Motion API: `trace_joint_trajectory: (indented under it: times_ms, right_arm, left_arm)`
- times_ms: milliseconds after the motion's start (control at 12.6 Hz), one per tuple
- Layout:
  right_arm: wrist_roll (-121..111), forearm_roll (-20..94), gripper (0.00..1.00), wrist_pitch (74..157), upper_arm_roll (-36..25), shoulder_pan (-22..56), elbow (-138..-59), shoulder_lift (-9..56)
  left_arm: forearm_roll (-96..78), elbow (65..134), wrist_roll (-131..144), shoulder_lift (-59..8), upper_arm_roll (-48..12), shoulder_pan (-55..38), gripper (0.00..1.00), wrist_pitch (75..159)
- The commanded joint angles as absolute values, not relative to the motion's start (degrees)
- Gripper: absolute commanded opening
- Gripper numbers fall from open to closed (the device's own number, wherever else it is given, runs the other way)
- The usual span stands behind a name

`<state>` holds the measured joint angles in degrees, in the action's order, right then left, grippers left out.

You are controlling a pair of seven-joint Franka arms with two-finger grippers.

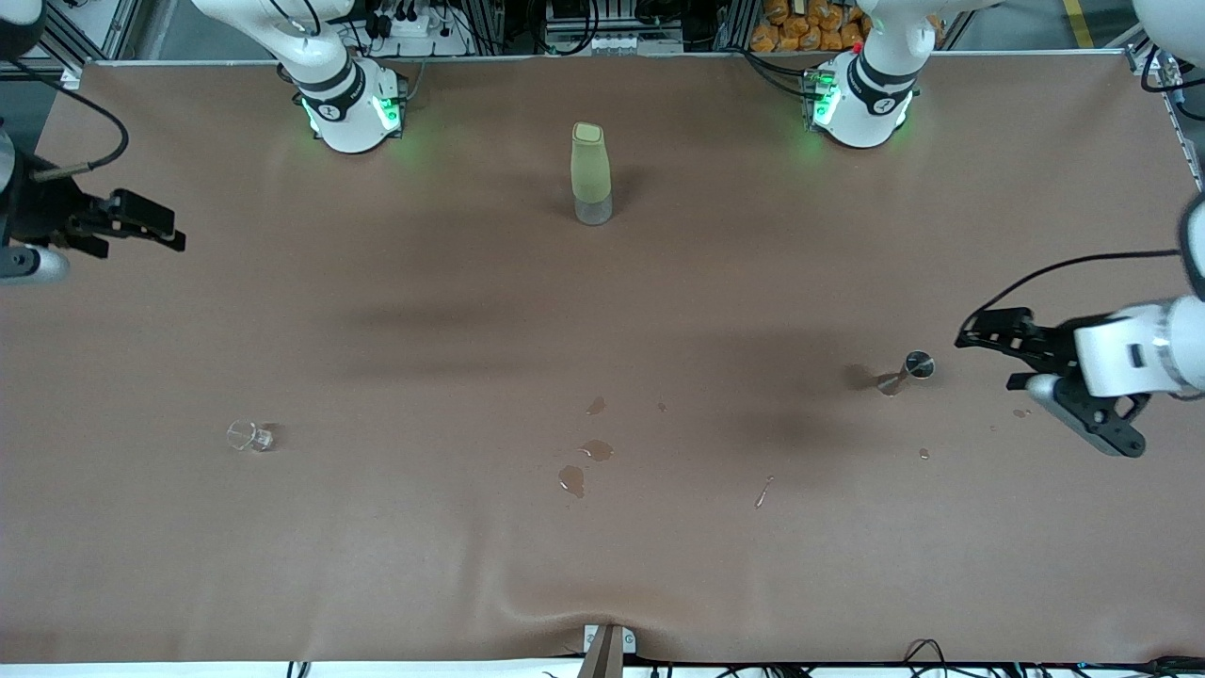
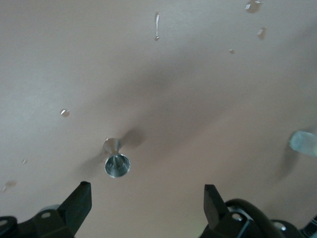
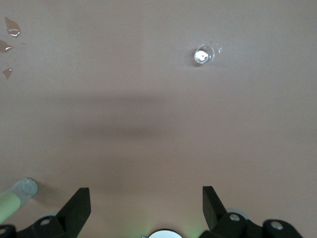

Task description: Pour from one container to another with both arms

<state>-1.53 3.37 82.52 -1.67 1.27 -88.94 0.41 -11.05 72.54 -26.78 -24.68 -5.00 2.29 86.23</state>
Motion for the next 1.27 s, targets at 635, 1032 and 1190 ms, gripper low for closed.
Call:
trace_joint_trajectory:
  times_ms: [635, 1032, 1190]
  right_arm:
    - [-5.2, -0.4, 1.0, 83.8, -7.0, 2.7, -85.5, -1.1]
    - [-5.2, -0.1, 1.0, 84.3, -6.9, 2.7, -85.4, -1.3]
    - [-5.3, -0.1, 1.0, 84.3, -7.0, 2.6, -85.4, -1.3]
  left_arm:
    - [1.6, 77.4, 2.6, -13.6, -4.0, -1.9, 1.0, 85.6]
    - [1.1, 89.2, 3.9, -1.7, -3.9, 0.8, 1.0, 88.0]
    - [1.1, 95.1, 6.7, 2.8, -4.3, 0.7, 1.0, 91.3]
